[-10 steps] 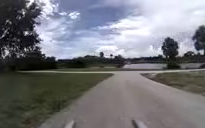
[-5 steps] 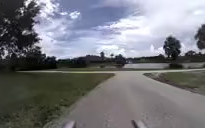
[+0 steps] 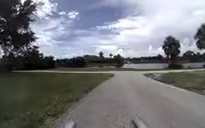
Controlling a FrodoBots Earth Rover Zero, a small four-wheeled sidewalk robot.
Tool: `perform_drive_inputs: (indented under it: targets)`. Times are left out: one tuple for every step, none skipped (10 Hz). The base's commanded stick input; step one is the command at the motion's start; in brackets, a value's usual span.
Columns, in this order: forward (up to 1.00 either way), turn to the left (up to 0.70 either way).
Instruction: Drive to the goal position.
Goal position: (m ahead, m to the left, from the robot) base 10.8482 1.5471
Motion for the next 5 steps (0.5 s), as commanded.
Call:
perform_drive_inputs:
  targets:
    - [0.7, 0.0]
    - [0.7, 0.0]
    - [0.7, 0.0]
    - [0.7, 0.0]
    - [0.7, 0.0]
